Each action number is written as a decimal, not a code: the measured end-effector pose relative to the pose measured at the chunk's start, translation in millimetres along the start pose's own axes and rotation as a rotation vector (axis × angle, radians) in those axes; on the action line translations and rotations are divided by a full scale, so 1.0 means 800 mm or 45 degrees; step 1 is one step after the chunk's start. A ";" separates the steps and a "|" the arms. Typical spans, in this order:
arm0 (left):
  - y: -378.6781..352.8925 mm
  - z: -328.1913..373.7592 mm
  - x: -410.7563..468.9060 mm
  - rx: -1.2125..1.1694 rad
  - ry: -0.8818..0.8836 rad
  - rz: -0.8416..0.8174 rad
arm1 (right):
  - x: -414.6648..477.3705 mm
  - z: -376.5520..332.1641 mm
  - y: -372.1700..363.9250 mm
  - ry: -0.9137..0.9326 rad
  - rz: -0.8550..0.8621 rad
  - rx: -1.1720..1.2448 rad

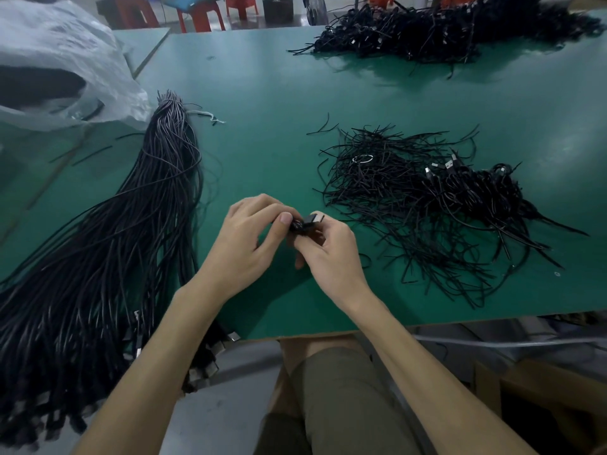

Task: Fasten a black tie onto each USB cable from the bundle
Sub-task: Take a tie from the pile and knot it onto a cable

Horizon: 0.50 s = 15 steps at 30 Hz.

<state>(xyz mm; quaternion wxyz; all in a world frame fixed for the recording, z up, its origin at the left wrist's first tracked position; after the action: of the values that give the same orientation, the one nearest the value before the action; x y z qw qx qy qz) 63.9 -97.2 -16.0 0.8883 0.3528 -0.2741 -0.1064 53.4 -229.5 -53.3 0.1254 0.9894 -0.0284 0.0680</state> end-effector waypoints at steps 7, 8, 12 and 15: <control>0.009 -0.010 0.006 0.043 0.177 -0.035 | -0.001 0.000 -0.002 -0.026 -0.015 0.084; 0.009 -0.009 0.007 0.056 0.203 -0.012 | -0.001 0.000 -0.001 -0.028 -0.003 0.096; 0.011 -0.018 0.006 0.004 0.453 0.140 | 0.000 0.001 0.005 -0.041 0.033 0.108; 0.010 -0.019 0.002 -0.125 0.597 0.184 | -0.001 0.000 0.005 -0.038 0.046 0.090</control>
<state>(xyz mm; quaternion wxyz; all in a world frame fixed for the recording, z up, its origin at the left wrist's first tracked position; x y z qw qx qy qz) 73.6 -83.6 -19.2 0.9490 0.3036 -0.0794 0.0289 52.5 -233.8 -52.6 0.0886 0.9934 -0.0457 0.0564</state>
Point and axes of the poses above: each hand's wrist, its own x-axis towards the middle knuckle, its own y-axis out of the back of the hand, z = x × y, the point moved 9 cm from there along x, towards the middle knuckle, and after that the axes turned 5 degrees about -x, right-handed, at the moved point
